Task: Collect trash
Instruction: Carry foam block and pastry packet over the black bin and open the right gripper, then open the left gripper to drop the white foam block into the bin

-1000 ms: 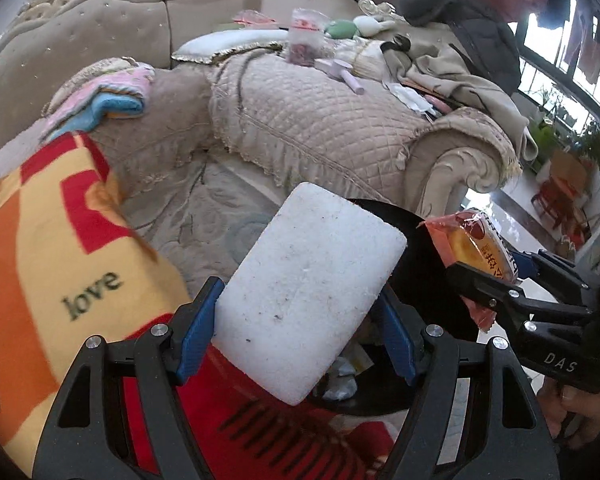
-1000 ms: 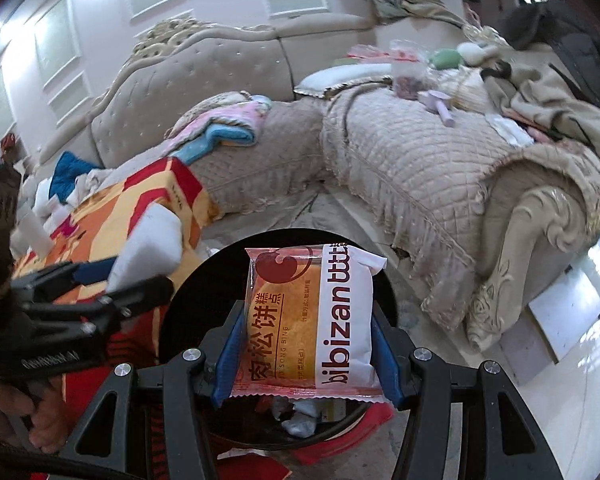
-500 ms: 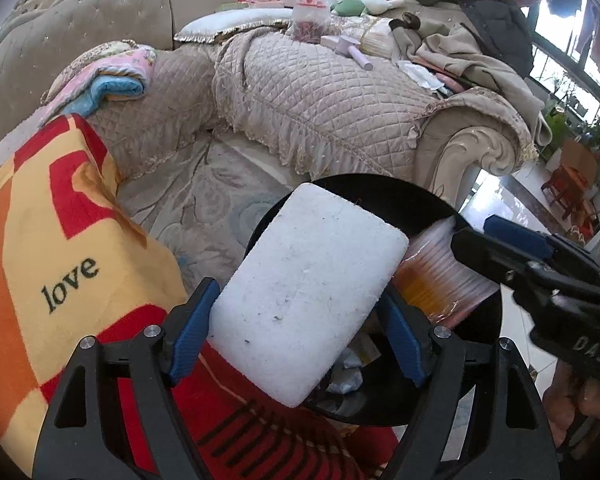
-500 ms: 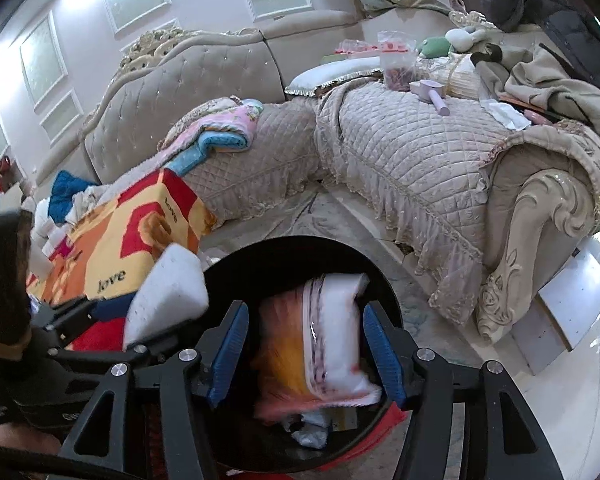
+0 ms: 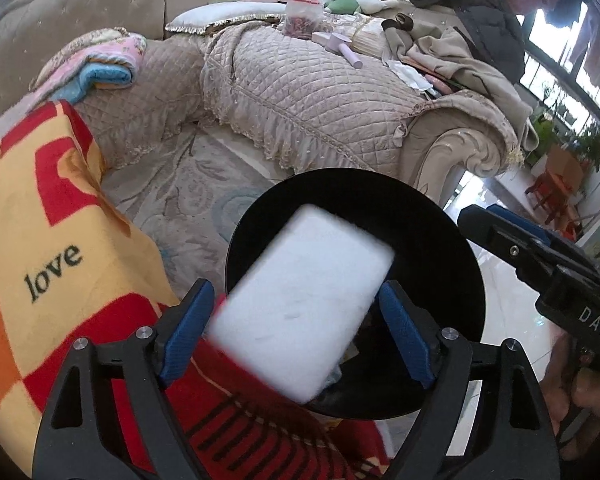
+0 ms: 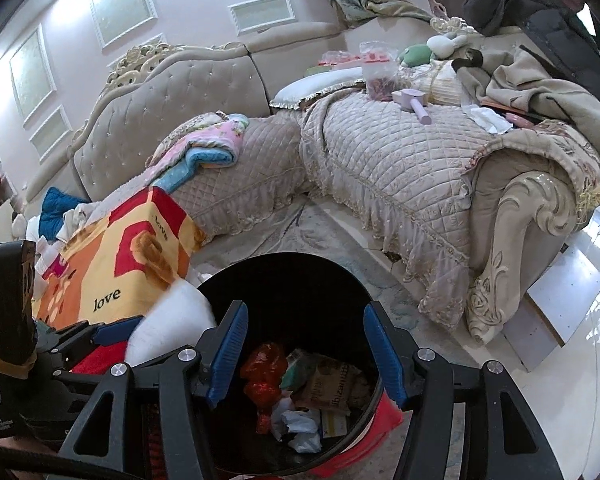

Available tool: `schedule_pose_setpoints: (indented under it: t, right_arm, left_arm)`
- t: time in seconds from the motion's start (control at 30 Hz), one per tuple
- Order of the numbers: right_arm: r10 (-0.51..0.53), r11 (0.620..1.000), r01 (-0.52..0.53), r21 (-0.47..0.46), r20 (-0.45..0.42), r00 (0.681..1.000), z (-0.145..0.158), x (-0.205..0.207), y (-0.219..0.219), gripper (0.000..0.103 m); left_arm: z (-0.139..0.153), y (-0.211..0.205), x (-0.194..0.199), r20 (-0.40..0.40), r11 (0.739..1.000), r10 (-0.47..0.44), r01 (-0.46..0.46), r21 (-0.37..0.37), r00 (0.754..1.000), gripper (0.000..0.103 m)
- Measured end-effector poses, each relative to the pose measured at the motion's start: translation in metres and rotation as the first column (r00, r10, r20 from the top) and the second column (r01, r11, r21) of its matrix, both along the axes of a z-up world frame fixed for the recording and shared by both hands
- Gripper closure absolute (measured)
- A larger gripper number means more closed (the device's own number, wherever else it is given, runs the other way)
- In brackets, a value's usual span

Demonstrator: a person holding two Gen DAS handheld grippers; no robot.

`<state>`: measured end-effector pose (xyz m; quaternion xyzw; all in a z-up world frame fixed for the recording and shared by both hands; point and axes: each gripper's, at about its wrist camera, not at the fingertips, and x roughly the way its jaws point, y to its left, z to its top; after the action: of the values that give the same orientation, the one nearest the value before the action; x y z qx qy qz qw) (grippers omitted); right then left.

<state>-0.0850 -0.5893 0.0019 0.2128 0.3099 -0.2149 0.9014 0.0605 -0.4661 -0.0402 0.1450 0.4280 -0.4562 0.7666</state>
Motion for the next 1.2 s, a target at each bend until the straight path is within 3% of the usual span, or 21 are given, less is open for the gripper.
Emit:
schedule_pose_setpoints:
  t: [0.3, 0.57, 0.77, 0.87, 0.9, 1.0, 1.07, 1.13, 1.2]
  right_arm:
    - [-0.002, 1.0, 0.002, -0.001, 0.006, 1.0, 0.003, 0.001, 0.002, 0.045]
    - [0.056, 0.998, -0.055, -0.043, 0.031, 0.998, 0.016, 0.023, 0.043, 0.045]
    - [0.111, 0.99, -0.109, -0.089, 0.021, 0.994, 0.018, 0.047, 0.096, 0.043]
    - [0.166, 0.98, -0.165, -0.11, 0.003, 0.986, 0.025, 0.066, 0.129, 0.041]
    - [0.188, 0.974, -0.186, -0.129, 0.005, 0.982, 0.027, 0.069, 0.141, 0.034]
    - [0.286, 0.937, -0.283, -0.202, -0.019, 0.958, 0.015, 0.079, 0.183, 0.029]
    - [0.345, 0.907, -0.359, -0.221, -0.1, 0.933, 0.005, 0.094, 0.205, 0.029]
    - [0.413, 0.865, -0.424, -0.269, -0.1, 0.905, 0.008, 0.099, 0.227, 0.029]
    - [0.447, 0.846, -0.459, -0.272, -0.107, 0.888, 0.007, 0.103, 0.239, 0.029]
  left_arm:
    - [0.007, 0.02, 0.001, -0.028, 0.998, 0.043, -0.044, -0.05, 0.999, 0.018]
    - [0.033, 0.125, 0.006, 0.004, 0.973, 0.199, -0.197, -0.119, 0.98, 0.018]
    - [0.045, 0.243, 0.026, 0.049, 0.919, 0.383, -0.375, -0.126, 0.922, 0.018]
    - [0.044, 0.303, 0.036, 0.098, 0.872, 0.488, -0.479, -0.102, 0.867, 0.018]
    - [0.045, 0.323, 0.041, 0.119, 0.856, 0.517, -0.508, -0.099, 0.848, 0.018]
    - [0.051, 0.37, 0.057, 0.163, 0.822, 0.569, -0.56, -0.102, 0.806, 0.018]
    - [0.057, 0.396, 0.073, 0.184, 0.8, 0.6, -0.59, -0.109, 0.779, 0.018]
    - [0.059, 0.415, 0.093, 0.186, 0.789, 0.614, -0.607, -0.1, 0.767, 0.018]
    - [0.058, 0.423, 0.111, 0.185, 0.786, 0.616, -0.614, -0.075, 0.766, 0.018]
